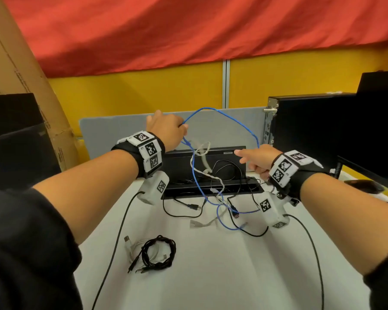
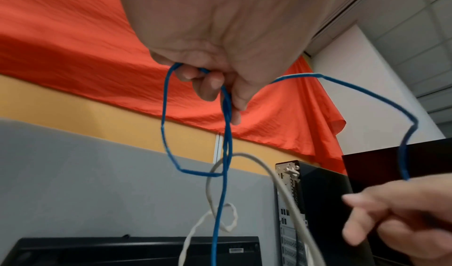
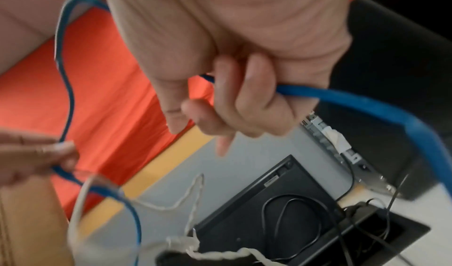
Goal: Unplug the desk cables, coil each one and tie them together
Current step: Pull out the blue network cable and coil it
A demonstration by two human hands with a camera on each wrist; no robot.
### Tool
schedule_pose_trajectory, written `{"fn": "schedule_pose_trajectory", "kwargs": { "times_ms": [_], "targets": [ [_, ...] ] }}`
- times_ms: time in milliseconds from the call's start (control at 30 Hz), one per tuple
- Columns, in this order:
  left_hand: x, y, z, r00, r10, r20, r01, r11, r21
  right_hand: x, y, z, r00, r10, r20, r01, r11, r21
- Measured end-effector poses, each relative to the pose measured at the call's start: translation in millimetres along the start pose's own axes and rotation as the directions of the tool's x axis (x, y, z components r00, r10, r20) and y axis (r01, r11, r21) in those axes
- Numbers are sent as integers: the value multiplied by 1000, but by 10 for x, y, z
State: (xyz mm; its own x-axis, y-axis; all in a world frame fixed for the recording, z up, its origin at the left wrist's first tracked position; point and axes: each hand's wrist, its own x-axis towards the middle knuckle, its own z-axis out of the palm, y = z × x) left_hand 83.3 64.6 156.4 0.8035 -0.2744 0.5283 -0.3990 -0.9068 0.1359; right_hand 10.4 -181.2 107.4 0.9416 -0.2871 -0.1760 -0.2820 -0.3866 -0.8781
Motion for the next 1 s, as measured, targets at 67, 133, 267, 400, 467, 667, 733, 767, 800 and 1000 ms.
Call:
{"fn": "schedule_pose_trajectory", "kwargs": {
  "times_ms": [67,133,267,400,467,667,733,767,800,1000],
  "targets": [
    [2,-105,-34,999,-42,-10,42,999,1,-38,16,-103,991,-98,88,84,985,148],
    [-5,-193,-69,997,-77,-13,76,997,-9,-101,43,-188,969,-194,153,154,959,236],
    [-71,-185,-124,998,-57,26,58,998,-6,-293,106,-235,942,-224,249,228,973,14],
    [-157,1,-111,981,3,194,12,997,-73,-467,14,-104,904,-425,41,425,884,-196],
    [-184,113,-101,966,18,258,16,992,-126,-553,-72,23,763,-626,-158,585,774,-241],
    [-262,397,-217,935,123,331,-44,971,-236,-756,-323,255,212,-977,23,571,105,-814],
    [-272,440,-253,934,153,322,-59,957,-285,-759,-338,308,239,-963,124,523,20,-852],
    [-272,452,-265,934,161,320,-57,949,-311,-750,-324,329,285,-947,151,513,18,-858],
    [-272,455,-271,933,165,321,-52,941,-333,-735,-300,342,342,-927,155,513,46,-857],
    [-308,432,-153,921,149,359,35,889,-457,-581,-98,352,527,-842,116,504,200,-840]
  ]
}}
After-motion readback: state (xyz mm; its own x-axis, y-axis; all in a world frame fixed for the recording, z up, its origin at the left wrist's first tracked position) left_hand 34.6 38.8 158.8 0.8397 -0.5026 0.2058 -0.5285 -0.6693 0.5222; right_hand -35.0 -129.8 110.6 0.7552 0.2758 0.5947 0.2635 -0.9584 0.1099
